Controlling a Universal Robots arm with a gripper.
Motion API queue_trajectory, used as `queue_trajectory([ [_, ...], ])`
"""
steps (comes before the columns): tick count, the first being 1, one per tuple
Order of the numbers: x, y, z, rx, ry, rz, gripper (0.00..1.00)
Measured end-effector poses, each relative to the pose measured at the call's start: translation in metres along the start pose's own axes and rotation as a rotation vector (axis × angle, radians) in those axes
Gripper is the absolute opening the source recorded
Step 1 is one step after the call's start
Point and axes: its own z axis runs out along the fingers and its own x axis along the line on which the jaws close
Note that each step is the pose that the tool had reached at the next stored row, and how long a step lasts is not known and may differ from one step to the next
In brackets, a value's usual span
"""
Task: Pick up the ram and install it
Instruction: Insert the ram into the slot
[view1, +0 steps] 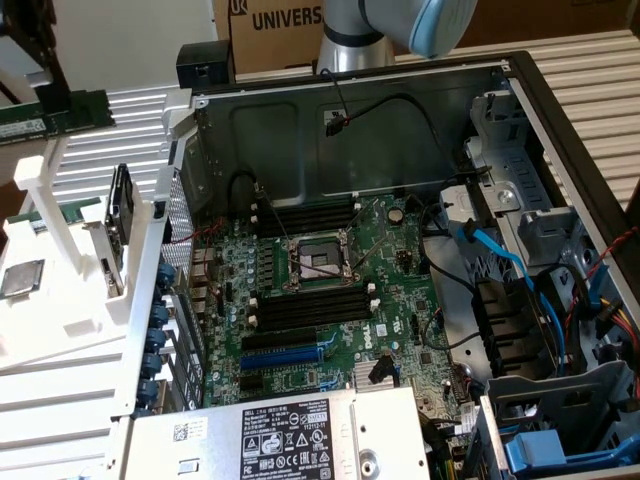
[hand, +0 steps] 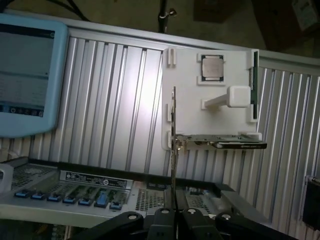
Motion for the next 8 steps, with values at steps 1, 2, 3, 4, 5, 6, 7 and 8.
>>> queue_trajectory([
  [1,0.001,-0.0047,-0.0001,0.0000,0.0000,0.000,0.12],
  [2,0.001,-0.0093,-0.0001,0.0001,0.0000,0.000,0.12],
  [3,0.002,-0.0138,-0.0002,0.0001,-0.0001,0.000,0.12],
  [4,0.002,-0.0183,-0.0003,0.0000,0.0000,0.000,0.12],
  [5,0.003,-0.0227,-0.0004,0.0000,0.0000,0.000,0.12],
  [6,0.003,-0.0270,-0.0004,0.0000,0.0000,0.000,0.12],
  [7,0.004,-0.0315,-0.0005,0.0001,0.0000,0.000,0.12],
  [8,0.005,-0.0361,-0.0005,0.0001,-0.0001,0.000,0.12],
])
